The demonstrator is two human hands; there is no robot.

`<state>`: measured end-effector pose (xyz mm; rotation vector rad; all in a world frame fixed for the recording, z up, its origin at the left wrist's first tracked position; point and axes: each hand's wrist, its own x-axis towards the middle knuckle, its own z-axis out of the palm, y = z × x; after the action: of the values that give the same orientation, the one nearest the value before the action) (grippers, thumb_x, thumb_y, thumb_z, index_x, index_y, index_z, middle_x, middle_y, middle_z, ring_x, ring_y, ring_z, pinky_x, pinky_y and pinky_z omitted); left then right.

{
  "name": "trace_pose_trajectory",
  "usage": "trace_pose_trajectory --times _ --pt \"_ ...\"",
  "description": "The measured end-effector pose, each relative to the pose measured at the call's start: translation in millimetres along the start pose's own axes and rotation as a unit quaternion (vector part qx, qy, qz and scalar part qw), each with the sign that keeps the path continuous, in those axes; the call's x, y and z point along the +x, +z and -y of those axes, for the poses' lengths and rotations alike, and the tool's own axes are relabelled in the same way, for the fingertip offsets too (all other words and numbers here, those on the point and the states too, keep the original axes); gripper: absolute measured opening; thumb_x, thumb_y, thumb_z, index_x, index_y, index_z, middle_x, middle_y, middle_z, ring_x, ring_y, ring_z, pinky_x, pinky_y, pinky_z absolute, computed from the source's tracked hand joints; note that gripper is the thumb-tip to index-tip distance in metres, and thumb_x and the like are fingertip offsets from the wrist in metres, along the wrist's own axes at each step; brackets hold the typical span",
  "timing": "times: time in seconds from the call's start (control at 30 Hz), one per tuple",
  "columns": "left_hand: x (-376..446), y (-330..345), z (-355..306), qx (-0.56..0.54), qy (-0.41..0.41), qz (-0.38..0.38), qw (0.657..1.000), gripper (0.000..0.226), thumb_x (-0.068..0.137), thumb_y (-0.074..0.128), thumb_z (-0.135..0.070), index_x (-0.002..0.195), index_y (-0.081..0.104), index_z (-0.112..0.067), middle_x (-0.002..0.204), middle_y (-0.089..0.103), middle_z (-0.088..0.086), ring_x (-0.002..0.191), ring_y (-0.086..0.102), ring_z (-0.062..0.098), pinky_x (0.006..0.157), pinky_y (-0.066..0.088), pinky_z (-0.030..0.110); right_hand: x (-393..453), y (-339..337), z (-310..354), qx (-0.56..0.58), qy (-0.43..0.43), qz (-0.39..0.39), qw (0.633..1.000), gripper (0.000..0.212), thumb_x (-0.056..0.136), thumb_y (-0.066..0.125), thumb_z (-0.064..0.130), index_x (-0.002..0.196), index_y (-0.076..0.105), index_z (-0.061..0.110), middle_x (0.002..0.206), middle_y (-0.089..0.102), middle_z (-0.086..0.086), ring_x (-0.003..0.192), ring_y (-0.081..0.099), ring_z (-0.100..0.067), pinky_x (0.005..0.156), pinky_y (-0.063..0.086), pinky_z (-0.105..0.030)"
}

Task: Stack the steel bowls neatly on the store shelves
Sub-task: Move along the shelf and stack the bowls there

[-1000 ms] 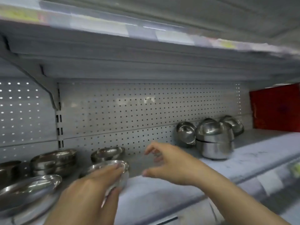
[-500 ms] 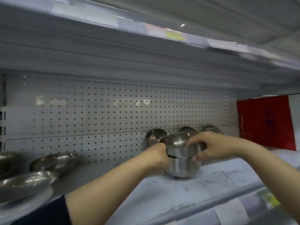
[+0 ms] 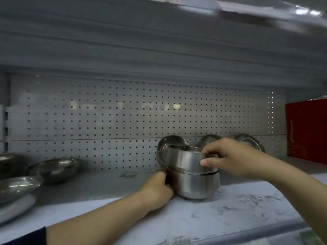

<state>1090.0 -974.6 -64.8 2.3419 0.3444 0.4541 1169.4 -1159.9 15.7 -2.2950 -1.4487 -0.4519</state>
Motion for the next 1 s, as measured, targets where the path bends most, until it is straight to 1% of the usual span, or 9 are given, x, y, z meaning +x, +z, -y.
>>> trace_pose_trajectory --times 0.1,0.27,0.37,0.47,0.57,0.63,0.8,0.9,1.0 --pt "2 0 2 -0.010 0.013 -0.004 1.000 0.040 0.084 0.055 -0.009 0.123 0.052 -0.017 0.118 0.062 0.002 0.109 0.057 0.018 0.100 0.046 0.035 0 0 5 -0.038 -0.003 0.017 0.999 0.019 0.088 0.060 0.038 0.072 0.058 0.029 0.073 0.060 0.012 0.070 0.054 -0.002 0.066 0.044 -0.022" --pt "5 0 7 -0.017 0.031 -0.009 0.999 0.039 0.084 0.058 -0.012 0.122 0.054 -0.020 0.116 0.063 -0.002 0.108 0.058 0.016 0.099 0.047 0.034 0 -5 12 -0.076 -0.018 0.039 0.996 0.018 0.091 0.055 0.038 0.078 0.057 0.025 0.078 0.060 0.011 0.069 0.051 -0.002 0.065 0.041 -0.022" --pt "6 1 9 -0.025 0.038 -0.006 0.999 0.039 0.083 0.061 -0.012 0.121 0.054 -0.019 0.115 0.064 -0.003 0.107 0.059 0.014 0.099 0.047 0.032 -1 -2 11 -0.080 -0.012 0.031 0.996 0.017 0.089 0.057 0.040 0.080 0.058 0.026 0.081 0.062 0.012 0.075 0.054 -0.002 0.070 0.045 -0.025" --pt "9 1 11 -0.032 0.040 -0.006 0.999 0.041 0.082 0.061 -0.011 0.122 0.055 -0.018 0.115 0.064 -0.003 0.108 0.059 0.014 0.100 0.047 0.033 -6 4 3 -0.014 0.011 0.010 1.000 0.014 0.081 0.062 0.046 0.088 0.061 0.033 0.090 0.064 0.018 0.087 0.057 0.003 0.079 0.049 -0.025" --pt "11 1 13 -0.032 0.037 -0.005 0.999 0.040 0.081 0.062 -0.011 0.120 0.056 -0.019 0.113 0.065 -0.003 0.107 0.060 0.014 0.099 0.048 0.032 -15 8 -11 0.062 0.050 -0.003 0.997 0.046 0.068 0.066 0.059 0.110 0.052 0.046 0.110 0.053 0.030 0.103 0.049 0.011 0.081 0.043 -0.016" --pt "13 2 14 -0.042 0.032 -0.002 0.999 0.039 0.081 0.062 -0.010 0.118 0.055 -0.018 0.111 0.065 -0.001 0.105 0.060 0.015 0.098 0.049 0.032 -20 11 -21 0.096 0.091 -0.010 0.991 0.061 0.059 0.070 0.064 0.113 0.046 0.052 0.117 0.047 0.026 0.108 0.047 0.004 0.079 0.041 -0.016" --pt "14 2 14 -0.057 0.016 0.008 0.998 0.040 0.079 0.064 -0.011 0.118 0.054 -0.018 0.111 0.062 0.000 0.103 0.060 0.016 0.091 0.051 0.026 -24 22 -33 0.256 0.131 0.025 0.957 0.072 0.044 0.086 0.052 0.106 0.049 0.053 0.109 0.058 0.029 0.103 0.055 0.008 0.087 0.043 -0.019" --pt "11 -1 11 -0.066 -0.007 0.008 0.998 0.040 0.079 0.064 -0.008 0.117 0.055 -0.016 0.111 0.062 0.002 0.102 0.060 0.016 0.078 0.051 0.019 -19 30 -30 0.239 0.127 0.012 0.963 0.074 0.045 0.087 0.048 0.104 0.043 0.059 0.103 0.058 0.031 0.096 0.054 0.012 0.074 0.041 -0.011" --pt "12 -12 9 -0.053 -0.071 -0.037 0.995 0.040 0.079 0.054 0.002 0.116 0.055 -0.012 0.111 0.063 0.009 0.101 0.061 0.023 0.075 0.052 0.025 -4 39 -18 0.242 0.124 -0.007 0.962 0.075 0.047 0.087 0.046 0.108 0.044 0.054 0.104 0.060 0.025 0.098 0.057 0.004 0.074 0.043 -0.013"
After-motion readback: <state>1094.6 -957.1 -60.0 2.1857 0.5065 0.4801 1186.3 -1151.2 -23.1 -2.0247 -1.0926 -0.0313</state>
